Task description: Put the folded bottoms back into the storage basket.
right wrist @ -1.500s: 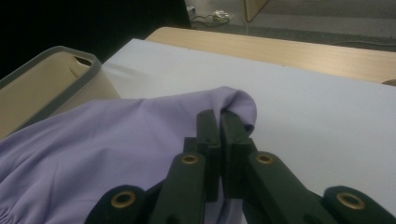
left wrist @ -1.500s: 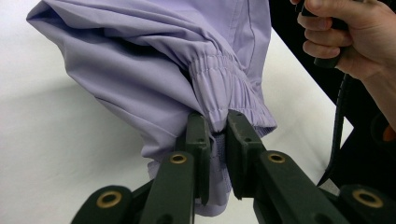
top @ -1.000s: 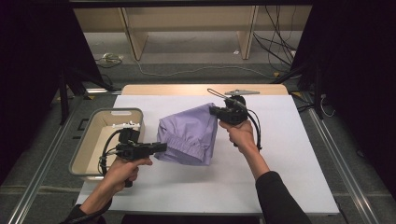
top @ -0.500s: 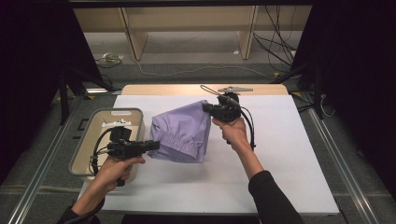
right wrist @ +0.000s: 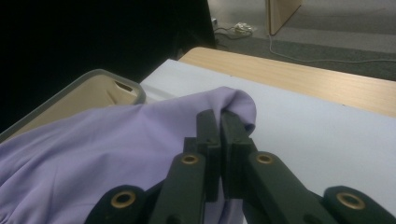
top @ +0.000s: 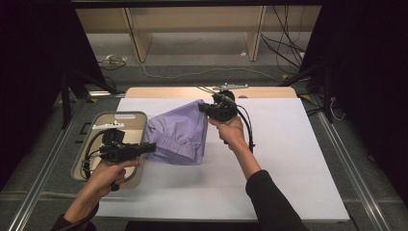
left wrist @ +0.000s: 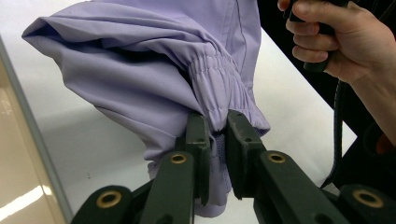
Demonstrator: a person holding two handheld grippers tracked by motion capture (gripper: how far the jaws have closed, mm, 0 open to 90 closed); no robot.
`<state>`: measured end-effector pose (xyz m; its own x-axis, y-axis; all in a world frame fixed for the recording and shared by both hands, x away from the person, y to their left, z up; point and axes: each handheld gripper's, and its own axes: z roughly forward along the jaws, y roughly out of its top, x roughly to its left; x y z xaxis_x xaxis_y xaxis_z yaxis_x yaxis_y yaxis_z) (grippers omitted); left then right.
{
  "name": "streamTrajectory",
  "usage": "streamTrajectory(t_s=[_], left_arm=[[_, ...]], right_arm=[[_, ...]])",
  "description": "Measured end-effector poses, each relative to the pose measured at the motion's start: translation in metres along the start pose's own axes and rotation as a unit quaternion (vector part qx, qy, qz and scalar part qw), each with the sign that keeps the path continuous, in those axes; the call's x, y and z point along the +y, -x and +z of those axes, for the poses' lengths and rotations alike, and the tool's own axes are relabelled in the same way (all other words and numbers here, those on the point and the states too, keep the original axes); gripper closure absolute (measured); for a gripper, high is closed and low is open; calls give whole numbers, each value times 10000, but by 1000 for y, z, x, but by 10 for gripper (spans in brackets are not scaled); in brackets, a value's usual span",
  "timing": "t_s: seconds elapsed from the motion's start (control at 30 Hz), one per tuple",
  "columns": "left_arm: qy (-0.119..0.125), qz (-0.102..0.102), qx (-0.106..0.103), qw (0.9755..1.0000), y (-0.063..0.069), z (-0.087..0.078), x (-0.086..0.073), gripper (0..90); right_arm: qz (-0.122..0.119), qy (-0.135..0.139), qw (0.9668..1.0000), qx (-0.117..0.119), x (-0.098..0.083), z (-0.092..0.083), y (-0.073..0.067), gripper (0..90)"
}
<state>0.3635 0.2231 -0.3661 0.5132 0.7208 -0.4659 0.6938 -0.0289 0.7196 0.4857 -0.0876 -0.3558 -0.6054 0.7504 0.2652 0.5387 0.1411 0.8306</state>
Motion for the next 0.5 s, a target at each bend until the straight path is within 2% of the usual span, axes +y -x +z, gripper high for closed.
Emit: streamTrajectory(t_s=[0.5], left_arm=[[120,-40,63,9999,-9,-17,4,802]], right_arm=[[-23,-15,10000,56,10,11,-12,885]])
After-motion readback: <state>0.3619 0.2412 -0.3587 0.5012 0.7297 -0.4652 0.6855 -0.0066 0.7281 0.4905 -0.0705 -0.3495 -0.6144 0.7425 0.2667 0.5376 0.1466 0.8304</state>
